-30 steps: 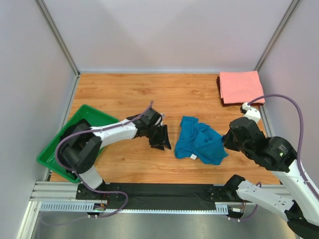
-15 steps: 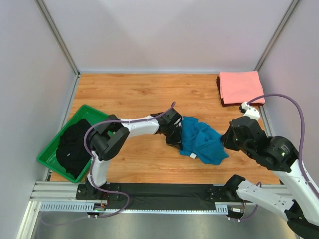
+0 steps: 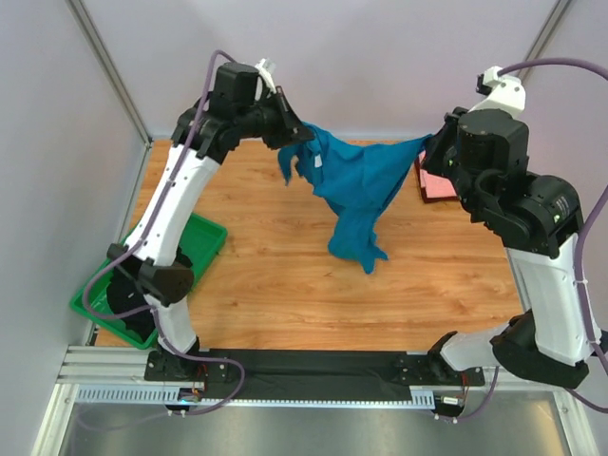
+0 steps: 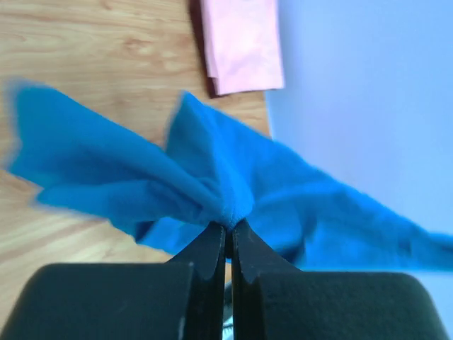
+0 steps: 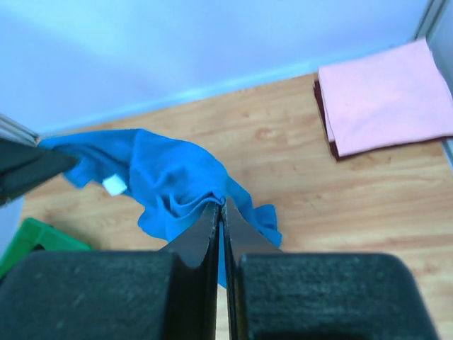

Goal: Fold and stack the t-shirts
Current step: Flatten the tshirt out

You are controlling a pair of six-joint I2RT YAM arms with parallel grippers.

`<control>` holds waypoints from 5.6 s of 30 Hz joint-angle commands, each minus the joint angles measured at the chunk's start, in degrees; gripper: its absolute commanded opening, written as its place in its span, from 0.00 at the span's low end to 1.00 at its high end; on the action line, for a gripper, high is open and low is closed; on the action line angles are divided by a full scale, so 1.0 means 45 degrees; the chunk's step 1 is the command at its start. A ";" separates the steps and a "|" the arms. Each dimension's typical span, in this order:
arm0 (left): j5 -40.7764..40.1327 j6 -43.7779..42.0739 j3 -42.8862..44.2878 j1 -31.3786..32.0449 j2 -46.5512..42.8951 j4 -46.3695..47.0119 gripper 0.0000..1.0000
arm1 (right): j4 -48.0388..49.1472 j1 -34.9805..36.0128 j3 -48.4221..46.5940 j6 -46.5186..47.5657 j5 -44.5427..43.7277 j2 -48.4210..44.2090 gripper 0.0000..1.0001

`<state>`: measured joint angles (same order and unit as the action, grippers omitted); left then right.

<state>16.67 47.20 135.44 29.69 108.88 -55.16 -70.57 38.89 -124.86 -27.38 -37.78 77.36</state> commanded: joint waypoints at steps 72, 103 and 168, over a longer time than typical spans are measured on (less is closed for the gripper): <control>-0.0371 -0.2814 -0.3706 -0.0092 0.6485 -0.0419 0.45 | 0.4214 -0.0069 1.7707 -0.4620 0.7848 -0.5982 0.00; 0.0907 -0.0216 -1.4940 0.3265 -0.1188 0.5499 0.54 | 0.1365 -0.0536 1.4192 -0.3311 0.7146 -0.1489 0.53; -0.1540 0.0389 -1.4084 0.1663 -0.4491 0.0614 0.54 | 0.3494 -0.4268 1.7824 -0.3332 0.9685 -0.1899 0.26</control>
<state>4.19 45.71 68.93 36.75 86.35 -54.76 -53.98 19.46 -42.81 -44.58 5.21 70.15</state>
